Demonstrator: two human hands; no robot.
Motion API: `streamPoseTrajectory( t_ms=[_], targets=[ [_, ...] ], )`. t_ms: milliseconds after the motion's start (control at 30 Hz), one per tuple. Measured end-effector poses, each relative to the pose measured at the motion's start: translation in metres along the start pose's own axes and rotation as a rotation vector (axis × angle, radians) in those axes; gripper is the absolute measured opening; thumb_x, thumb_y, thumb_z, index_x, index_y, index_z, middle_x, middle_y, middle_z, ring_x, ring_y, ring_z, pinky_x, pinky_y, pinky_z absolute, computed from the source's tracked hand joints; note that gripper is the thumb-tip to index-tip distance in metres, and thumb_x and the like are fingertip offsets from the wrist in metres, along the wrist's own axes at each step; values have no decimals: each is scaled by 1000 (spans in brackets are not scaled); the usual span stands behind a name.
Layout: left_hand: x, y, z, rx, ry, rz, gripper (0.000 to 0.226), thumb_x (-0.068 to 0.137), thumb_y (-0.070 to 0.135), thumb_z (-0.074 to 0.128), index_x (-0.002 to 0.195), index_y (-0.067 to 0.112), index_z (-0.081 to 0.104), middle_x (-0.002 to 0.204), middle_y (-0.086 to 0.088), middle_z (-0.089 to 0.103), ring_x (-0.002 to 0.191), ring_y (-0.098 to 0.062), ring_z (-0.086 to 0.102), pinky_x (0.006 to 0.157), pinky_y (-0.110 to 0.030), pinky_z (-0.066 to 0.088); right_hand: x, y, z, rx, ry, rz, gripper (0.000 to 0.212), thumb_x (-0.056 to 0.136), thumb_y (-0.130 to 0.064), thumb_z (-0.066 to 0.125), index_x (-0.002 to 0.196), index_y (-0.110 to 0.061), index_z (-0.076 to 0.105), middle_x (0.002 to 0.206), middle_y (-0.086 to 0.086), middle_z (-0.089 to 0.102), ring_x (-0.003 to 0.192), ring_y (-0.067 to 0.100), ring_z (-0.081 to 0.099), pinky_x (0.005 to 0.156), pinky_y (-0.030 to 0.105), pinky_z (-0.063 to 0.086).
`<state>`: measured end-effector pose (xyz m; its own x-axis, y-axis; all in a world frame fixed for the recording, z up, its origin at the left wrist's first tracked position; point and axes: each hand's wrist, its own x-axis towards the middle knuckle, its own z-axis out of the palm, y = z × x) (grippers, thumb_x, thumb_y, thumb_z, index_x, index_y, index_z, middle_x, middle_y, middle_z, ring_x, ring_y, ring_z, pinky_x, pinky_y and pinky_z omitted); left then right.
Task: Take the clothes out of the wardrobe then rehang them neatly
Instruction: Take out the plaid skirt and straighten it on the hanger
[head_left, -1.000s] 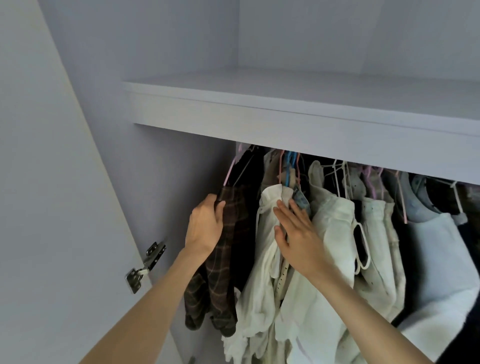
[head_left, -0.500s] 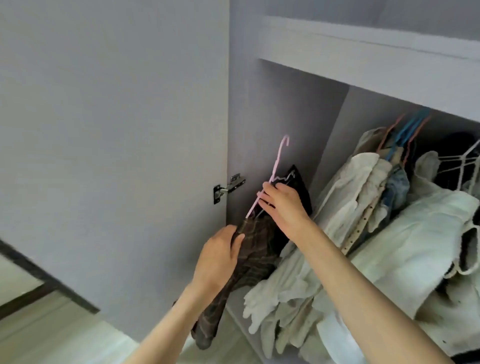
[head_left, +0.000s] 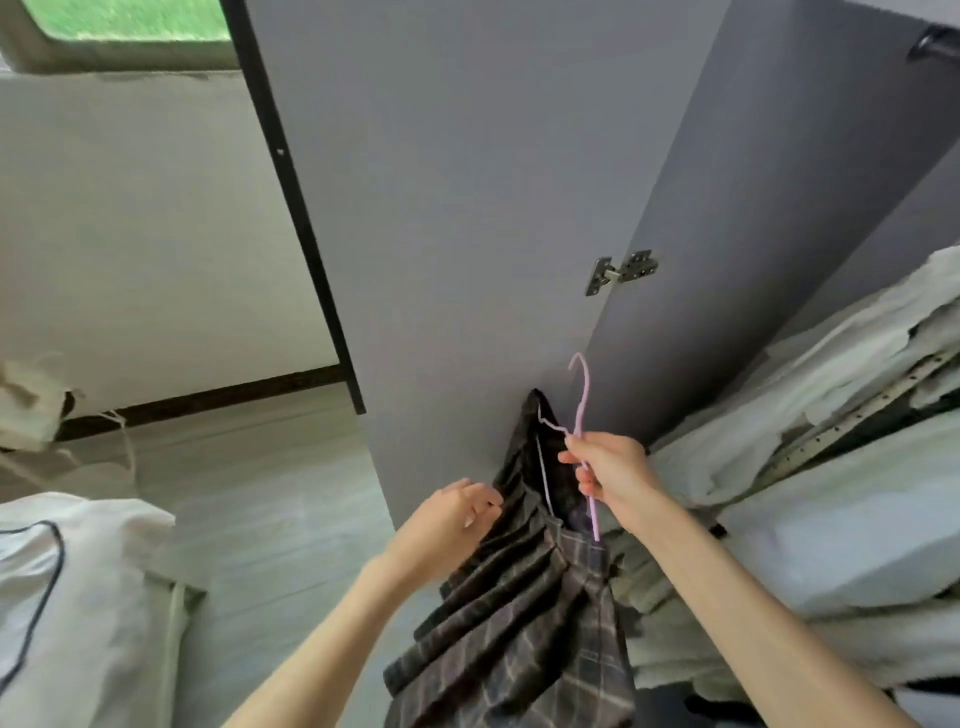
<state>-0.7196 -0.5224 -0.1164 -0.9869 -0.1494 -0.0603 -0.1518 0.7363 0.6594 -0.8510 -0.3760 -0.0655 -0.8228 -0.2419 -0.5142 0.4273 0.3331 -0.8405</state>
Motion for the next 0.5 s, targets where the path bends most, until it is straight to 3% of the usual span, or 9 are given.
streamPoseTrajectory(
  t_ms=[133,200,300,500],
  targets=[
    [-47,-42,-18,-9,119,-96,27,97,19,46,120,14,59,114,-3,58,102,-19,56,86,-23,42,-31,27,39,-166,-55,-53,16,86,-22,65,94,-9,66,69,6,61,48,9,34,42,18,28],
    [-73,-61,-28,-2,182,-142,30,96,14,48,124,12,56,121,-5,56,112,-21,52,90,-22,36,-50,40,60,-302,-68,-103,18,83,-34,67,77,-17,69,63,0,62,50,8,41,50,20,32],
    [-111,-89,-44,9,259,-216,40,93,8,50,133,11,48,132,-6,50,123,-23,44,100,-24,30,-76,50,89,-482,-89,-293,36,84,-40,64,50,-29,57,49,-9,58,53,6,50,61,25,41],
    [-194,-145,-81,10,331,-404,51,94,15,52,142,12,36,146,-5,38,135,-19,33,110,-29,25,-120,37,146,-610,-183,-579,31,89,-42,55,60,-34,60,44,-13,50,49,5,45,55,27,35]
  ],
)
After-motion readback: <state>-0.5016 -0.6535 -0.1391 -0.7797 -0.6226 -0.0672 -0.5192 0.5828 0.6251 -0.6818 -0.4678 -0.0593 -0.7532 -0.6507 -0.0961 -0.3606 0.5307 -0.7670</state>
